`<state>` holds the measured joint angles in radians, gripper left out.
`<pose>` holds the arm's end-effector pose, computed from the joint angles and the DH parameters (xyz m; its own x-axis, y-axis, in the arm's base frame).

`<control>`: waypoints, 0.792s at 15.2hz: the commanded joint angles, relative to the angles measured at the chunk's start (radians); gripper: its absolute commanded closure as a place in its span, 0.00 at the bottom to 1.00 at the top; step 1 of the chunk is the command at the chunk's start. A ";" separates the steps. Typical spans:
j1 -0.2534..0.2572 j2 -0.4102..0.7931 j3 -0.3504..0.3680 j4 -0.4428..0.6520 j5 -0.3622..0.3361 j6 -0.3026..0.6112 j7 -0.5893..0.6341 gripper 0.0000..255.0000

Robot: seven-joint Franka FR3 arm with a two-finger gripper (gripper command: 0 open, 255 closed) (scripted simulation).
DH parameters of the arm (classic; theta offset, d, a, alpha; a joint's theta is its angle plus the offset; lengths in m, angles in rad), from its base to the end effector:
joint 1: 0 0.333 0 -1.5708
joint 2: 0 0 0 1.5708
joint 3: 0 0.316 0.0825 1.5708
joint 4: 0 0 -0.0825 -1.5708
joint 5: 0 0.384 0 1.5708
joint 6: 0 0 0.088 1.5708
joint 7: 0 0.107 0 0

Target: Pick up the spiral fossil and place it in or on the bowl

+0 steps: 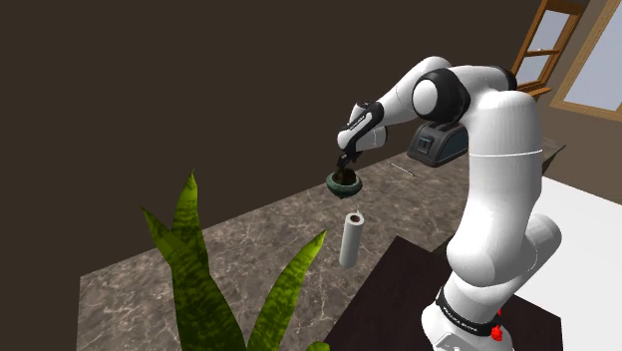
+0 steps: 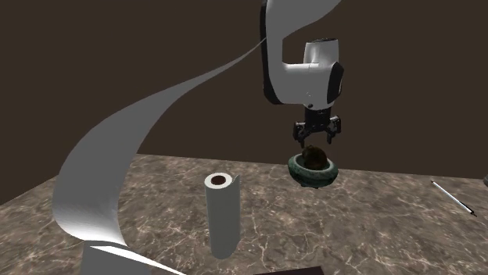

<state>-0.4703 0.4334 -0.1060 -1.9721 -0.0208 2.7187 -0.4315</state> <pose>0.5420 -0.3465 0.2827 0.9631 -0.0827 0.2561 -0.1321 -0.9743 0.1822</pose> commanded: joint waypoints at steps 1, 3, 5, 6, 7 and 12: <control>0.004 -0.032 -0.003 -0.014 -0.004 -0.019 0.002 0.00; 0.011 -0.096 -0.008 -0.037 -0.012 -0.058 0.008 0.00; 0.014 -0.120 -0.009 -0.045 -0.015 -0.075 0.010 0.00; 0.013 -0.120 -0.009 -0.045 -0.015 -0.075 0.010 0.00; 0.013 -0.120 -0.009 -0.045 -0.015 -0.075 0.010 0.00; 0.013 -0.120 -0.009 -0.045 -0.015 -0.075 0.010 0.00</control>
